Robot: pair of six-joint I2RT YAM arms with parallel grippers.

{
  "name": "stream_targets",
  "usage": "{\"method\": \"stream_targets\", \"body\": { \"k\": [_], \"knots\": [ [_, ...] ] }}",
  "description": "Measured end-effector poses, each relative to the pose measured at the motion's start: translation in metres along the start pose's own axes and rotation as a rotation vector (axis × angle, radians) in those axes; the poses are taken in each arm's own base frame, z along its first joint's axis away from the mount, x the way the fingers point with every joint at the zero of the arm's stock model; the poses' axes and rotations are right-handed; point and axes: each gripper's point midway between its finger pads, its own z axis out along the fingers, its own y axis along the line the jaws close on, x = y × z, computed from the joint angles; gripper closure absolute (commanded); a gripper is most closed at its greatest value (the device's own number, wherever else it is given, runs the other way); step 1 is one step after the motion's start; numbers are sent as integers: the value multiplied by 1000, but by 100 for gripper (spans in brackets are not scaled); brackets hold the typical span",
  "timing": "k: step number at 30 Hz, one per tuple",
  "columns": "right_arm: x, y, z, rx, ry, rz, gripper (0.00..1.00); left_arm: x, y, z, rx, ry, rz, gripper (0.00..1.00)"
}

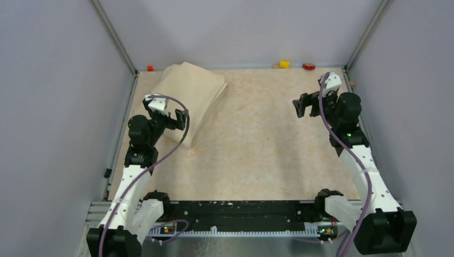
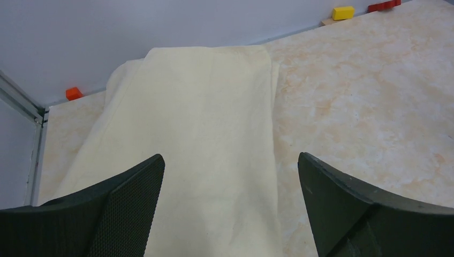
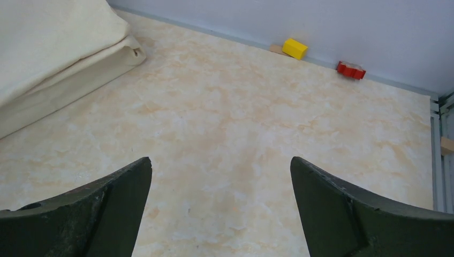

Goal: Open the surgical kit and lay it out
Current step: Move the surgical kit at the center of the board.

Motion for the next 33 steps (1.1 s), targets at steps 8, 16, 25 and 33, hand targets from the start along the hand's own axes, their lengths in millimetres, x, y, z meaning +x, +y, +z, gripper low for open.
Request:
{"method": "stream_targets", "body": {
  "k": [8, 16, 25, 33],
  "knots": [
    [0, 0, 0, -3, -1, -4, 1, 10, 8, 3, -29, 30, -13, 1],
    [1, 8, 2, -50, -1, -18, 1, 34, 3, 14, 15, 139, -57, 1],
    [9, 17, 2, -104, 16, -18, 1, 34, -29, 112, 162, 322, 43, 14],
    [12, 20, 1, -125, 20, -20, 1, 103, -64, 193, 207, 550, 185, 20]
  ]
}}
